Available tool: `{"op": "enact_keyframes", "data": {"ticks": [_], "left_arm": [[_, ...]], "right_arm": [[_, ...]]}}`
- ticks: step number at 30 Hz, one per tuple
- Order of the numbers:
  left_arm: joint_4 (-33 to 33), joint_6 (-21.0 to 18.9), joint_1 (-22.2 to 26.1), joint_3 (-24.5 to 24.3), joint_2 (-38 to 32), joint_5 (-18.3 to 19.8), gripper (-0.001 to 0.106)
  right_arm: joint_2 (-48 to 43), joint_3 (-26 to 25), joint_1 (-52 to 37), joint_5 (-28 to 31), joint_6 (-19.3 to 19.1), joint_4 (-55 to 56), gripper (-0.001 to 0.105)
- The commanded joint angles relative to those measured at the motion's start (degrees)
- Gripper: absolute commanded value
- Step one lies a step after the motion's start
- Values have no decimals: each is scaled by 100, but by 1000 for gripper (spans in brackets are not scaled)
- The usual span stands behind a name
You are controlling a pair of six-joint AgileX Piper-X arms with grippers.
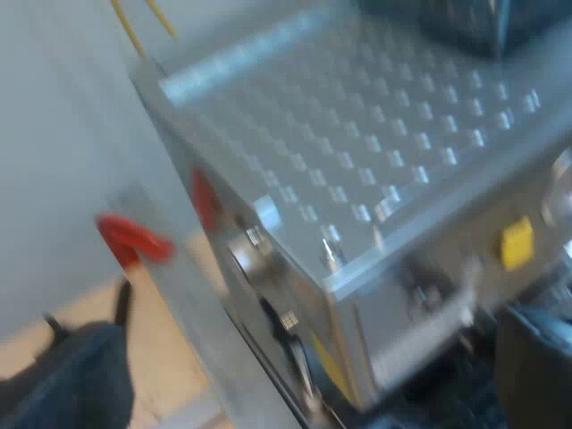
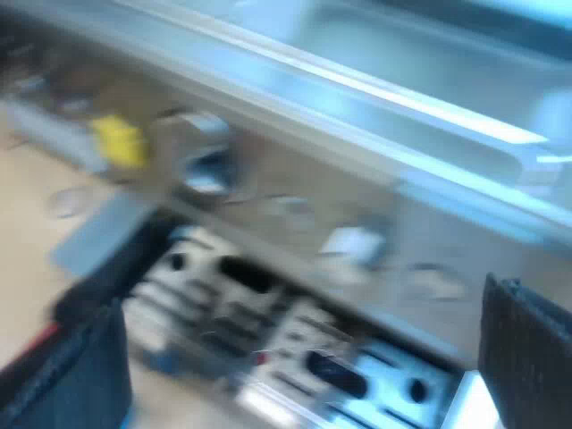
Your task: Put the handle in the coffee machine
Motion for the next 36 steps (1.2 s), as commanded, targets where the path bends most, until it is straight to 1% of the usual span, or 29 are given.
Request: {"op": "enact_keyframes", "data": {"ticks": [1, 4, 5, 7, 8, 9, 11, 16, 18, 22, 24, 25, 27, 30, 33, 34, 35, 36], "left_arm": [[-206, -352, 5, -58, -26, -17, 86], [-206, -413, 5, -58, -26, -17, 86], [-206, -413, 5, -58, -38, -17, 86], [-206, -413, 5, -58, -40, -130, 86], [-206, -413, 5, -58, -40, -159, 86], [-206, -413, 5, -58, -60, -183, 86], [-206, -413, 5, -58, -87, -255, 86], [-206, -413, 5, -58, -222, -273, 86], [-206, -413, 5, -58, -308, -272, 86], [-206, -413, 5, -38, -415, -272, 86], [-206, -443, 5, 24, -537, -272, 86], [-206, -511, 5, 52, -594, -316, 86], [-206, -776, 21, 208, -819, -525, 86], [-206, -992, 187, 454, -1116, -662, 86], [-189, -1130, 321, 598, -1330, -661, 86], [-161, -1207, 389, 677, -1422, -661, 86], [-22, -1304, 542, 804, -1638, -661, 86], [101, -1302, 620, 890, -1787, -661, 86]], "right_arm": [[-43, -171, -406, -13, -57, 272, 81], [-90, -187, -1047, -13, 123, 465, 81], [-129, -187, -1432, -63, 284, 634, 81], [-151, -187, -1735, -213, 337, 734, 81], [-230, -187, -2229, -446, 341, 911, 81], [-275, -187, -2464, -484, 341, 969, 81], [-349, -187, -2864, -485, 322, 1063, 81], [-586, -187, -3778, -485, 256, 1254, 81], [-736, -177, -4091, -485, 26, 1326, 81], [-989, -33, -4370, -485, -181, 1277, 81], [-1151, 98, -4454, -485, -210, 1277, 81], [-1399, 312, -4507, -485, -209, 1277, 81], [-1805, 626, -4505, -485, -222, 1277, 81], [-2328, 959, -4505, -472, -353, 1277, 81], [-2927, 1260, -4505, -472, -396, 1277, 81], [-3004, 1298, -4505, -472, -393, 1277, 81], [-3240, 1400, -4505, -472, -393, 1277, 81], [-3437, 1478, -4505, -472, -393, 1277, 81]]}}
